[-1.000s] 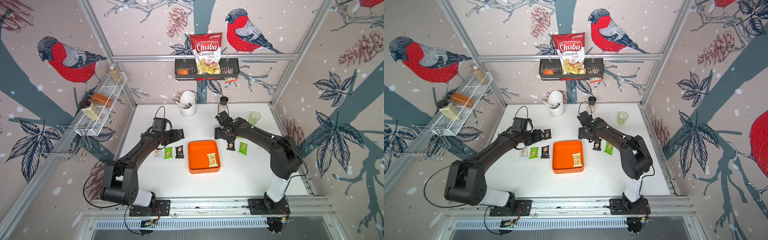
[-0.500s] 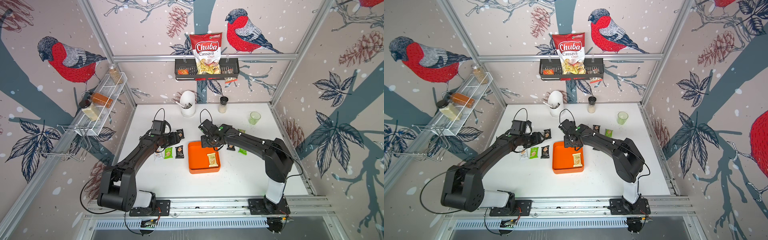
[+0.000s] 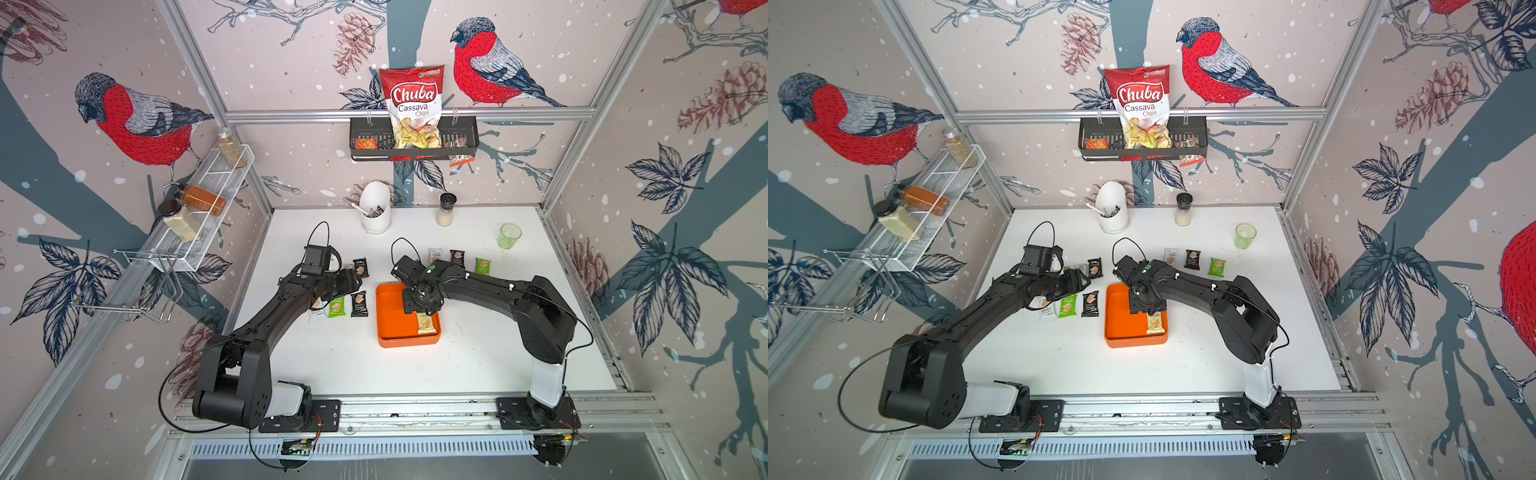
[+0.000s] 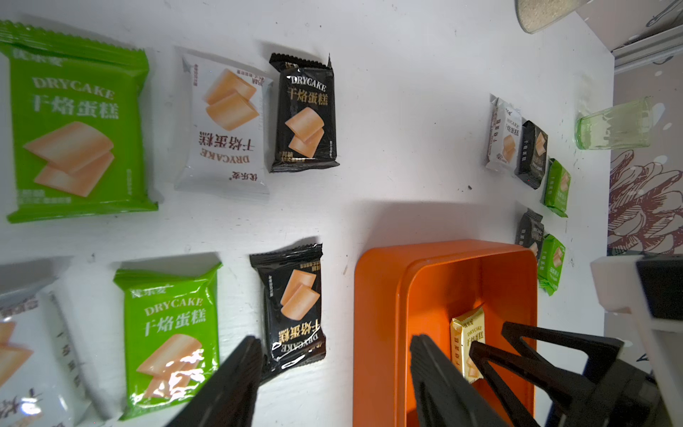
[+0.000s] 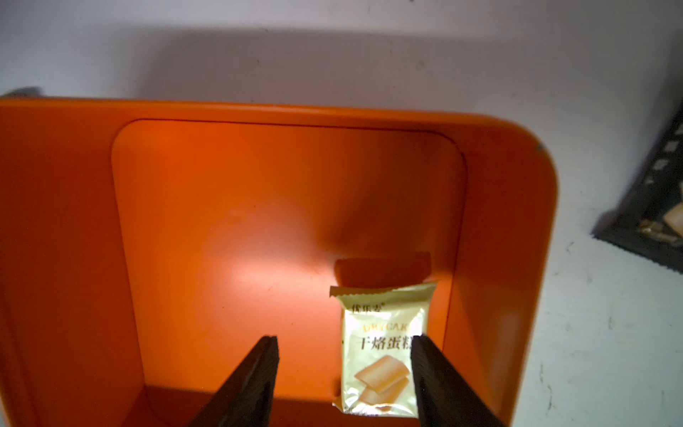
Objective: Take the cookies out of the storage box
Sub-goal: Pick up the cookie from the storage box.
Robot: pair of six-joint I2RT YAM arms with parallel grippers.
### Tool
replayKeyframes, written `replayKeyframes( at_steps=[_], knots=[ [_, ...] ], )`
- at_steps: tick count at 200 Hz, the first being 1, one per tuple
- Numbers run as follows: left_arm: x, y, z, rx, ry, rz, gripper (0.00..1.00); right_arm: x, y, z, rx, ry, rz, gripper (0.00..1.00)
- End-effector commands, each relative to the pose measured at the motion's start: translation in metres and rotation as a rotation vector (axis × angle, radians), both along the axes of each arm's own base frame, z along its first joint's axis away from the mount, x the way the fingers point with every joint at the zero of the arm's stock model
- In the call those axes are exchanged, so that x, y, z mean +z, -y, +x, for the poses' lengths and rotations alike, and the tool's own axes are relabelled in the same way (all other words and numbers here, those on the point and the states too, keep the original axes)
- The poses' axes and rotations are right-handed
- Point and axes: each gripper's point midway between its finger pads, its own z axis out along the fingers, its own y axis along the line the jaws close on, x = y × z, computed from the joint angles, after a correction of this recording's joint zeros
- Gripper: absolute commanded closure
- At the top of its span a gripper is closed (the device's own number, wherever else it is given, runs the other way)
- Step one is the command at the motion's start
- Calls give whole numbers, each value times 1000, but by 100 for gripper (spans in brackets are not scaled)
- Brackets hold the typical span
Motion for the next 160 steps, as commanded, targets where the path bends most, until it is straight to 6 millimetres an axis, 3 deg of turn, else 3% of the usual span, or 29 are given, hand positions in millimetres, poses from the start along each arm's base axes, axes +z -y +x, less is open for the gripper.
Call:
replayKeyframes(
  at_steps=[1, 50, 105, 140, 160],
  knots=[
    [5, 1, 2, -19, 24, 3, 32, -9, 8, -11, -20, -45, -20, 37],
    [9, 2, 6, -26, 32, 11, 32, -22, 1, -10, -15, -72, -3, 37],
    [8, -1, 6, -26, 33, 22, 32, -18, -20, -2, 6, -74, 66, 37],
    [7, -2, 5, -20, 30, 24, 32, -9, -32, 6, 16, -56, 93, 37],
    [7, -4, 5, -17, 30, 27, 32, 2, -28, 10, 18, -24, 76, 37]
  ],
)
